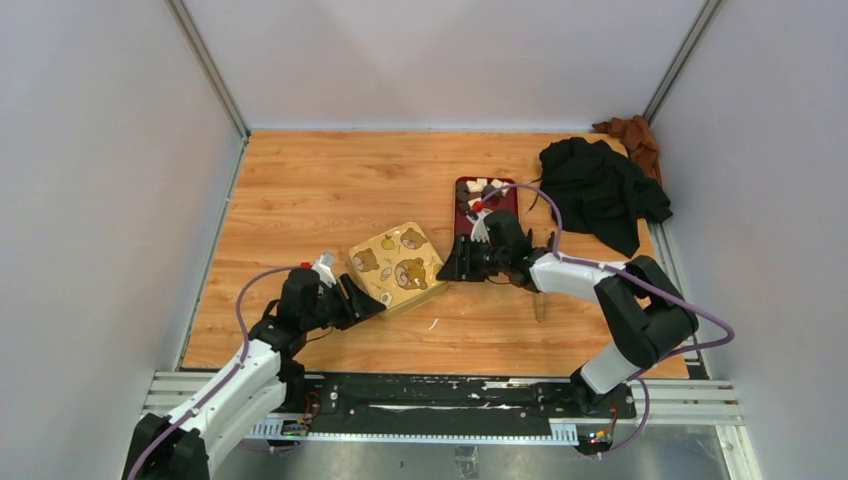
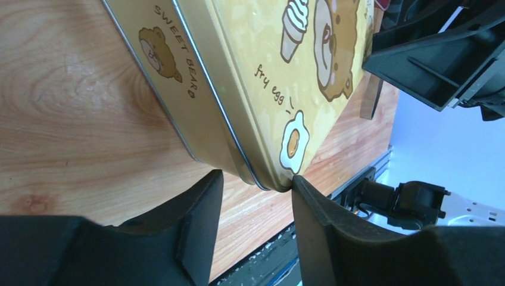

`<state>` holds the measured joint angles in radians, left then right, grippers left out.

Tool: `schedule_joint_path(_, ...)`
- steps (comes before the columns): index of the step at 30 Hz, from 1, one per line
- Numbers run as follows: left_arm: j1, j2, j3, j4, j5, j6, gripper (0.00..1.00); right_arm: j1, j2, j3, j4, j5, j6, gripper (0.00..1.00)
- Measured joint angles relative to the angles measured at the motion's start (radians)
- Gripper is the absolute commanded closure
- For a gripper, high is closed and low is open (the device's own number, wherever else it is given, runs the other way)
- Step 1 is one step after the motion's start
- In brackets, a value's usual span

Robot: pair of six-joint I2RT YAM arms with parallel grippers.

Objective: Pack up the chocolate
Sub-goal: Close the box lid on the packing box.

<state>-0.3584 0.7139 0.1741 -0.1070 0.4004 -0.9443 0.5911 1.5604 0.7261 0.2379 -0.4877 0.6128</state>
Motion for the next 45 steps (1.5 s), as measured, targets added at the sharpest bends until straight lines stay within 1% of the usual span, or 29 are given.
schedule_joint_path(4, -0.01, -0.042, -0.025, 0.008, -0.005, -0.006, 0.58, 0.013, -0.003, 0.002, -0.011, 0.025, -0.003, 0.52)
schedule_joint_path(9, -0.015, -0.108, -0.038, -0.028, -0.014, -0.011, 0.64, 0.053, -0.005, 0.034, -0.057, 0.089, -0.019, 0.51)
schedule_joint_path(12, -0.016, -0.114, -0.038, -0.034, -0.018, -0.016, 0.64, 0.07, -0.006, 0.052, -0.086, 0.126, -0.035, 0.51)
schedule_joint_path(15, -0.016, -0.085, -0.037, -0.01, -0.006, -0.031, 0.64, 0.074, -0.003, 0.083, -0.127, 0.152, -0.066, 0.5)
schedule_joint_path(18, -0.026, -0.007, -0.029, 0.057, 0.012, -0.06, 0.64, 0.066, 0.016, 0.142, -0.183, 0.179, -0.116, 0.5)
schedule_joint_path(20, -0.067, 0.056, -0.009, 0.106, 0.002, -0.085, 0.63, 0.055, 0.034, 0.19, -0.228, 0.195, -0.152, 0.5)
schedule_joint_path(22, -0.132, 0.116, 0.016, 0.139, -0.027, -0.11, 0.63, 0.037, 0.056, 0.249, -0.274, 0.205, -0.183, 0.48)
schedule_joint_path(23, -0.158, 0.138, 0.027, 0.147, -0.035, -0.119, 0.62, 0.026, 0.064, 0.273, -0.289, 0.205, -0.194, 0.47)
schedule_joint_path(25, -0.202, 0.175, 0.055, 0.154, -0.06, -0.134, 0.56, 0.002, 0.068, 0.317, -0.315, 0.206, -0.212, 0.44)
schedule_joint_path(28, -0.221, 0.171, 0.062, 0.144, -0.094, -0.146, 0.48, -0.017, 0.047, 0.341, -0.331, 0.209, -0.217, 0.39)
schedule_joint_path(29, -0.223, 0.156, 0.061, 0.134, -0.111, -0.154, 0.44, -0.022, 0.032, 0.34, -0.34, 0.212, -0.215, 0.38)
schedule_joint_path(31, -0.224, 0.093, 0.06, 0.106, -0.146, -0.18, 0.38, -0.025, -0.004, 0.325, -0.345, 0.22, -0.206, 0.38)
schedule_joint_path(32, -0.224, 0.091, 0.06, 0.105, -0.148, -0.18, 0.34, -0.026, -0.034, 0.306, -0.344, 0.225, -0.195, 0.38)
schedule_joint_path(35, -0.226, 0.007, 0.062, 0.049, -0.19, -0.191, 0.26, -0.026, -0.142, 0.224, -0.34, 0.228, -0.147, 0.37)
schedule_joint_path(38, -0.226, -0.043, 0.063, -0.023, -0.235, -0.192, 0.25, -0.026, -0.263, 0.097, -0.307, 0.231, -0.058, 0.36)
schedule_joint_path(40, -0.226, -0.047, 0.063, -0.046, -0.251, -0.192, 0.25, -0.017, -0.321, 0.021, -0.294, 0.237, -0.002, 0.34)
schedule_joint_path(43, -0.226, -0.018, 0.063, -0.05, -0.256, -0.193, 0.25, 0.018, -0.398, -0.099, -0.271, 0.257, 0.105, 0.32)
schedule_joint_path(45, -0.226, 0.01, 0.063, -0.039, -0.254, -0.193, 0.25, 0.044, -0.425, -0.144, -0.256, 0.273, 0.156, 0.31)
